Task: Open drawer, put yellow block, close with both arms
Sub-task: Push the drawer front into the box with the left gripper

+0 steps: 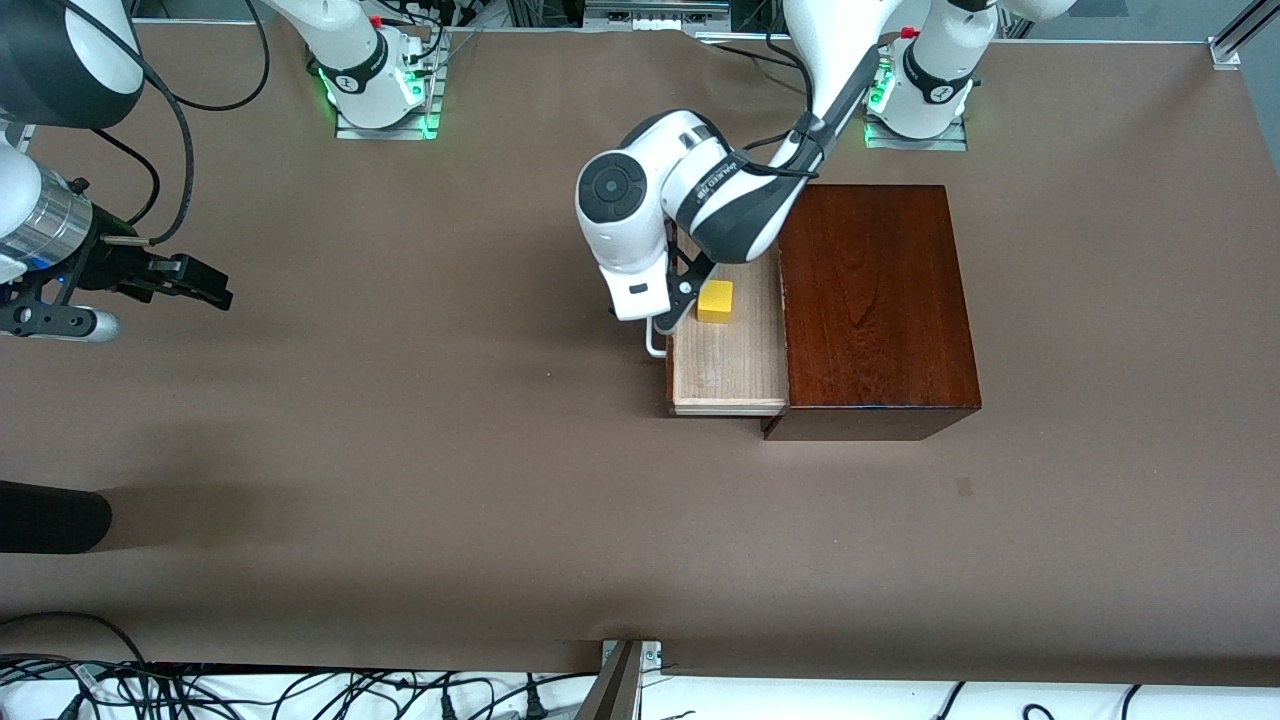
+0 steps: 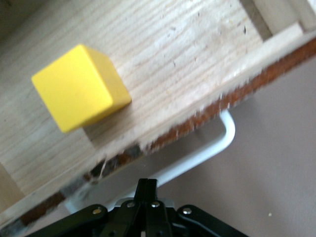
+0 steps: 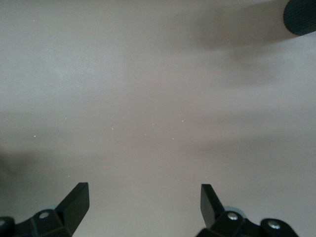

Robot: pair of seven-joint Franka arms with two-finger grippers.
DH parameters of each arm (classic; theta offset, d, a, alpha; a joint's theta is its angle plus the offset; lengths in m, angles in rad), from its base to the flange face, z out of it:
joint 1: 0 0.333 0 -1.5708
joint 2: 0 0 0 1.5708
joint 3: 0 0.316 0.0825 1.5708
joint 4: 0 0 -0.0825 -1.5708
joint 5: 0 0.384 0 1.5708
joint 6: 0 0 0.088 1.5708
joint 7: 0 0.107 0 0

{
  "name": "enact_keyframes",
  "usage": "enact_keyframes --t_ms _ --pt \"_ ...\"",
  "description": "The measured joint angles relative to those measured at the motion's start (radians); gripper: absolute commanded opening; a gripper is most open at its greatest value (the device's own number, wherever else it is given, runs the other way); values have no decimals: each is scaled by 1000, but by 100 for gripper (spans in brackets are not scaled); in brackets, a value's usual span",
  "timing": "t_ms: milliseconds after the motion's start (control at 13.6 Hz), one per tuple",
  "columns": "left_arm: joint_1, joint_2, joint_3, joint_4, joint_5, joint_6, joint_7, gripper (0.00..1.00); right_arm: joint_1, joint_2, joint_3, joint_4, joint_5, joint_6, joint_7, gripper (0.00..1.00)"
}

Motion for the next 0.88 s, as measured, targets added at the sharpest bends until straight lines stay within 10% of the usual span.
enact_keyframes --t_ms 882 --pt "-1 1 1 1 92 1 61 0 0 0 0 0 0 0 0 100"
